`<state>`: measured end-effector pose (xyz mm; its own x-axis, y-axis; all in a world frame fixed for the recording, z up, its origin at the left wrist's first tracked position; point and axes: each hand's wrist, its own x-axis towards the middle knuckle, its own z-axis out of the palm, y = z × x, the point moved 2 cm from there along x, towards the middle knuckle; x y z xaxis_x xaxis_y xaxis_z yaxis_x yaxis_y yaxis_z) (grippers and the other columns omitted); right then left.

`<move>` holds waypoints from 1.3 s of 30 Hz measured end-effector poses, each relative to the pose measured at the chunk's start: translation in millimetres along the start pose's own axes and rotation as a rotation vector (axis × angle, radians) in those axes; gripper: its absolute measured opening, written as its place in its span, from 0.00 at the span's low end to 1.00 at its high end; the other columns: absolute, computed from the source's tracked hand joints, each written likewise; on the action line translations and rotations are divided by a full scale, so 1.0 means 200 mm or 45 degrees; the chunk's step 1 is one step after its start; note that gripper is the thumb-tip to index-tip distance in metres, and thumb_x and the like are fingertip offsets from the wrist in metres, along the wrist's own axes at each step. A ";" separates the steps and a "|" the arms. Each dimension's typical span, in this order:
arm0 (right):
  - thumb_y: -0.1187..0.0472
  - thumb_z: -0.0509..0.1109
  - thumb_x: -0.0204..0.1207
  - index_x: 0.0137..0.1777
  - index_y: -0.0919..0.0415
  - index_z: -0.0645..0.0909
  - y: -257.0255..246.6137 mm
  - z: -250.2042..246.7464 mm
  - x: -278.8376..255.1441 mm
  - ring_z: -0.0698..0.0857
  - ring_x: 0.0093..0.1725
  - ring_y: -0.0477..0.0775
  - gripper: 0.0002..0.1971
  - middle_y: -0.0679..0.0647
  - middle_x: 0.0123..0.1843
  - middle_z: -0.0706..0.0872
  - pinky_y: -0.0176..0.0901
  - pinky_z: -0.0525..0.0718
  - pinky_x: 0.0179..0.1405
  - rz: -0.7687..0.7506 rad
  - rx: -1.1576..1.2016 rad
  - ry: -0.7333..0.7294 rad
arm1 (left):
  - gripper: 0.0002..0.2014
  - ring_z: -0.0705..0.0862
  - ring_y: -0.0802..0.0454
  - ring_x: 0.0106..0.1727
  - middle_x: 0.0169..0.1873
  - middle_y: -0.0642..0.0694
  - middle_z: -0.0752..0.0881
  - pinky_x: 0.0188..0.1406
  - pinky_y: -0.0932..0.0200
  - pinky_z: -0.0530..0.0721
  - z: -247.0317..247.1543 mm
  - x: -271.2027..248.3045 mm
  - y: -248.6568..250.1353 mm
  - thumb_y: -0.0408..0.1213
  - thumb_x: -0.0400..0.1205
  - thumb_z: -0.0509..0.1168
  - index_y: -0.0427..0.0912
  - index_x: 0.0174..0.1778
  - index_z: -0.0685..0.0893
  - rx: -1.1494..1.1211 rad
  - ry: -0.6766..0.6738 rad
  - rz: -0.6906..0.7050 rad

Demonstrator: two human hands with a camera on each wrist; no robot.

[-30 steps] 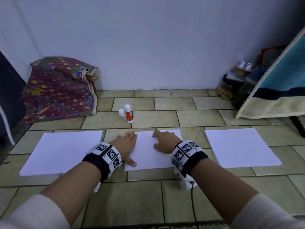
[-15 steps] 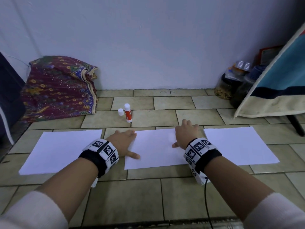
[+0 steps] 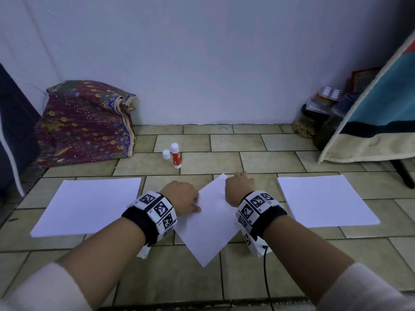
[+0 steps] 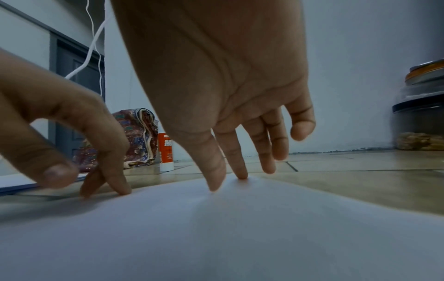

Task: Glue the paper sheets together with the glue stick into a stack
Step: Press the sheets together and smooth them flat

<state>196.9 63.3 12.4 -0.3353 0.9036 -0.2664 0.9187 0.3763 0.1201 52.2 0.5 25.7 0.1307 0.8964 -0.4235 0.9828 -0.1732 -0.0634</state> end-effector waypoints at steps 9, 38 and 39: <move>0.65 0.64 0.81 0.69 0.65 0.71 -0.15 0.03 0.00 0.71 0.68 0.63 0.18 0.61 0.70 0.70 0.50 0.76 0.62 -0.193 0.247 -0.030 | 0.23 0.76 0.48 0.63 0.61 0.47 0.78 0.57 0.54 0.76 0.04 0.04 -0.05 0.55 0.79 0.68 0.44 0.63 0.77 -0.305 0.186 -0.077; 0.55 0.62 0.83 0.76 0.55 0.66 0.06 0.01 -0.02 0.64 0.74 0.61 0.22 0.61 0.74 0.65 0.51 0.71 0.66 0.016 -0.117 -0.040 | 0.33 0.71 0.45 0.72 0.66 0.44 0.79 0.75 0.43 0.61 -0.01 0.08 -0.04 0.68 0.81 0.51 0.44 0.67 0.79 0.145 0.084 -0.213; 0.58 0.60 0.83 0.76 0.57 0.66 0.04 0.01 -0.02 0.66 0.74 0.60 0.21 0.61 0.74 0.67 0.51 0.72 0.66 0.016 -0.073 -0.052 | 0.29 0.72 0.46 0.71 0.66 0.45 0.79 0.74 0.46 0.64 -0.02 0.08 -0.04 0.63 0.83 0.54 0.45 0.68 0.78 0.090 0.154 -0.178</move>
<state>206.5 63.1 12.5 -0.3140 0.8996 -0.3036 0.9088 0.3773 0.1783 47.0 17.1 23.2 0.0128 0.9556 -0.2945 0.9815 -0.0683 -0.1790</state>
